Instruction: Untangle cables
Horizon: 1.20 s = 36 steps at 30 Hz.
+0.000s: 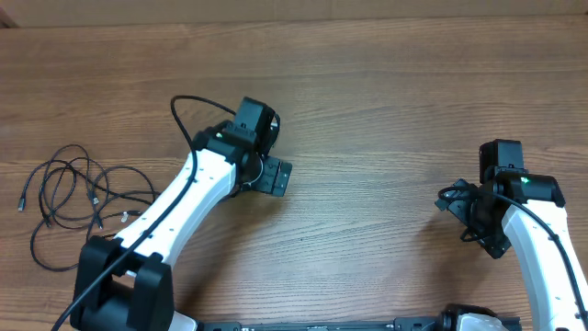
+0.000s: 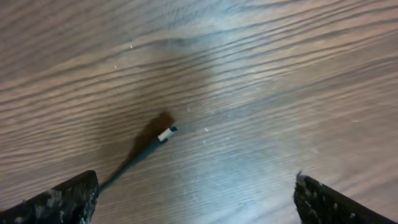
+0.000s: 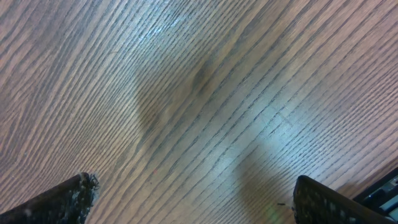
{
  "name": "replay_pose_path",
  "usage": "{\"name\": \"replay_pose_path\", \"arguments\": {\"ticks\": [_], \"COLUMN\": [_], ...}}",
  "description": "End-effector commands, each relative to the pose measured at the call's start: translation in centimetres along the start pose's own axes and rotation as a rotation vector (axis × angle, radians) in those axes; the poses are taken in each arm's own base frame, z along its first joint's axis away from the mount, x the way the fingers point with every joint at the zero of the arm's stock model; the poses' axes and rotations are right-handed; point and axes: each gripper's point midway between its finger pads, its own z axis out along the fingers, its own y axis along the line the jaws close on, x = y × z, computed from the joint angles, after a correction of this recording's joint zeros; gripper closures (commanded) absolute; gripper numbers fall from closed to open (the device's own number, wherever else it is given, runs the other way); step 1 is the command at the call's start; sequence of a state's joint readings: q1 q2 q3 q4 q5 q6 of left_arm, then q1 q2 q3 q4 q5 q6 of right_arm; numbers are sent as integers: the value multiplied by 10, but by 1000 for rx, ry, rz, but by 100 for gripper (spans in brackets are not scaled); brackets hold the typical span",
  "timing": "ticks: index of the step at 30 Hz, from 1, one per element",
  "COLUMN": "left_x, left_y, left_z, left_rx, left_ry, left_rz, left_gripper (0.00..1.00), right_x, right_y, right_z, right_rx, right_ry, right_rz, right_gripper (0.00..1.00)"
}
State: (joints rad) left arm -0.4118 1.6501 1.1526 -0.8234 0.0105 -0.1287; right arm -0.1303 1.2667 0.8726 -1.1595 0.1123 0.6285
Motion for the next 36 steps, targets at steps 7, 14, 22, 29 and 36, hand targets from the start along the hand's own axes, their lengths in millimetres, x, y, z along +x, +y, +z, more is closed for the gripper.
{"name": "replay_pose_path", "arguments": {"ticks": [7,14,22,29,36], "left_x": [20,21,22,31,35], "left_y": [31,32,34,35,36], "left_z": [46,67,69,71,75], "left_rx": [-161,-168,-169,-172,-174], "left_ry": [108,130,135,158,163], "left_rz": [-5,-4,-7,-9,-8], "left_gripper": [0,3,16,25,26], "right_x": [-9,-9,-10,-10,-10], "right_y": [4,4,4,4,4], "right_z": [-9,-9,-9,-9,-9], "right_rx": [-17,-17,-16,-16,-16], "right_ry": [-44,-44,-48,-48,-48], "right_rz": [1,1,-2,-2,-2], "right_gripper": [0,0,0,0,0]}}
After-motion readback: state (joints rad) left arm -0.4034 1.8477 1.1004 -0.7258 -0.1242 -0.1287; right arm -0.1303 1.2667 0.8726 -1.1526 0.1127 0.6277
